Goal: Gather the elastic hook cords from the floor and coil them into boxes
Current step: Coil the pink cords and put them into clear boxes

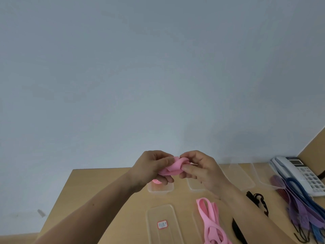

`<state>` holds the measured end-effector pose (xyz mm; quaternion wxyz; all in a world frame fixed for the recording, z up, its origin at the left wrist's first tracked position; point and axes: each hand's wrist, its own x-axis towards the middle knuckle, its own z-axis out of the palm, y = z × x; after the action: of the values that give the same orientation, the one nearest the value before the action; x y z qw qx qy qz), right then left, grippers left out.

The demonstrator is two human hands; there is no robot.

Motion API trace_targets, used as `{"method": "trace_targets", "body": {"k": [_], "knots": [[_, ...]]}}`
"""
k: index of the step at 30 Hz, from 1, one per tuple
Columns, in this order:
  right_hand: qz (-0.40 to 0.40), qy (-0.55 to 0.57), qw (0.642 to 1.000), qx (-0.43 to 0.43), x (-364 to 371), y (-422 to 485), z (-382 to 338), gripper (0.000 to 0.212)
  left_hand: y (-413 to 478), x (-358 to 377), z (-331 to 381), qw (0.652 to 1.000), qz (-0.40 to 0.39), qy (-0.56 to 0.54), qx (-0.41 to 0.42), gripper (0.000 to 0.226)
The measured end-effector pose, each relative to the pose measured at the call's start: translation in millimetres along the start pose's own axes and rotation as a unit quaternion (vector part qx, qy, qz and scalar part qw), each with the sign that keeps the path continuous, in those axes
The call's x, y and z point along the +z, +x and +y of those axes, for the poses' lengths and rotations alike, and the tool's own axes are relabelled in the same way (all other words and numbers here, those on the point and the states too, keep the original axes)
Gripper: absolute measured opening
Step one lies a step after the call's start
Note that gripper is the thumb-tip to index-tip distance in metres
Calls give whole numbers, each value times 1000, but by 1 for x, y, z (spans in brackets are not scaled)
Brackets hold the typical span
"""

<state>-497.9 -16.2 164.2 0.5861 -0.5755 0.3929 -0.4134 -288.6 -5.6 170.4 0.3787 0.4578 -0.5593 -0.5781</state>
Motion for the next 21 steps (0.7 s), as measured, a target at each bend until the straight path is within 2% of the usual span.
{"method": "trace_targets", "body": {"k": [4, 11, 14, 16, 18, 21], "knots": [[47, -15, 998, -30, 9, 5, 5, 13, 1, -2, -5, 999, 29, -34, -2, 24], [74, -30, 995, -65, 21, 12, 15, 15, -1, -10, -12, 997, 46, -54, 12, 24], [44, -124, 989, -59, 19, 14, 22, 22, -1, -17, -15, 999, 32, -41, 0, 26], [18, -238, 968, -75, 18, 15, 28, 37, -1, -22, -19, 999, 20, -28, -19, 28], [-6, -337, 932, -133, 21, 17, 32, 51, -1, -27, -25, 999, 13, -27, -31, 27], [-26, -440, 877, -190, 31, 22, 40, 57, 2, -34, -32, 998, -14, -41, -50, 28]]}}
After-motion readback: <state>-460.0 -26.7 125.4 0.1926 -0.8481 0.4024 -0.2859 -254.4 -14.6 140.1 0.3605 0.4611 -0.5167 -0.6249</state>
